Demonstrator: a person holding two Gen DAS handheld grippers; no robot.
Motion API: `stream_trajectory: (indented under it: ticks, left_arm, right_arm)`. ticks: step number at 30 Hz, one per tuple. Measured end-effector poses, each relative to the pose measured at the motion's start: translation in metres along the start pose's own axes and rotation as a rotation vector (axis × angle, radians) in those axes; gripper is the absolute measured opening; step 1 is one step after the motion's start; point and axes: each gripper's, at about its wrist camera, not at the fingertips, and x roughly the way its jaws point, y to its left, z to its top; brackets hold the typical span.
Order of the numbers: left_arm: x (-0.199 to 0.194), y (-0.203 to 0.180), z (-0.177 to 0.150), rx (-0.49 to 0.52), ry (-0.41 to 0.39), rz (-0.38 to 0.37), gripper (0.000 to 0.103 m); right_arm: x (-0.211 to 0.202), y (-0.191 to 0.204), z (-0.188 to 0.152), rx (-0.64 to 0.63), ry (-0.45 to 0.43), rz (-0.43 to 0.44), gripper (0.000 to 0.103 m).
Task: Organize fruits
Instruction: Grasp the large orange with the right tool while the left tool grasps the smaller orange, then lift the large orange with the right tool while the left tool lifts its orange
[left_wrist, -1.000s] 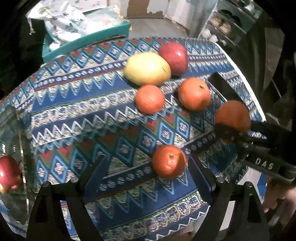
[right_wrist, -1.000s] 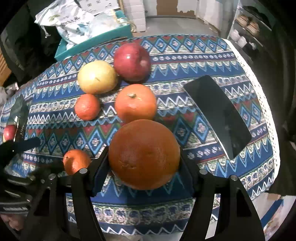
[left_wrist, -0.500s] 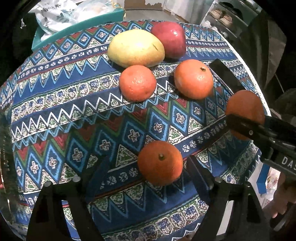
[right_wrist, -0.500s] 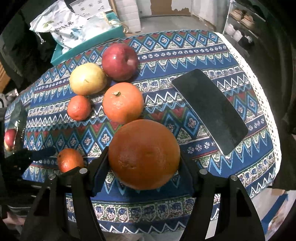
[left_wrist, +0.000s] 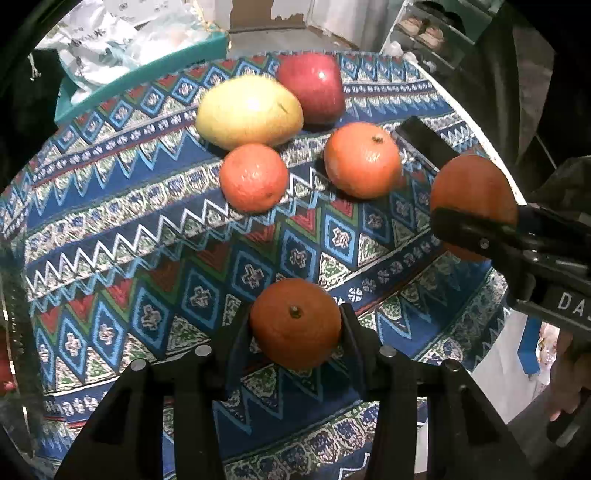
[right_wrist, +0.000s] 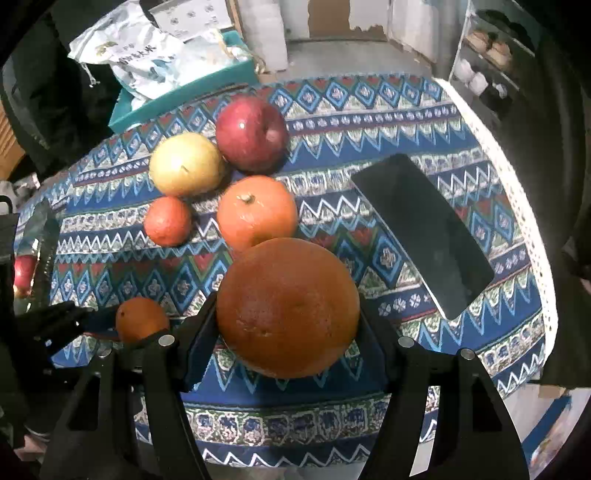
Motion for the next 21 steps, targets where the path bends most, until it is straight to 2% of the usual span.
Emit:
stream_trajectory:
  ticks: [10, 21]
  left_arm:
    - [-0.055, 0.013, 0.007, -0.015, -0.116, 0.032, 0.046]
    - [-0.111, 0.018, 0.009, -0.031, -0.232, 0.023, 0.046]
  right_arm:
    - [-0.031, 0.016, 0.012, -0.038, -0.092, 0.008, 0.069]
    - [-0.076, 0.037, 0.025, -0.086, -0.214, 0.029, 0.069]
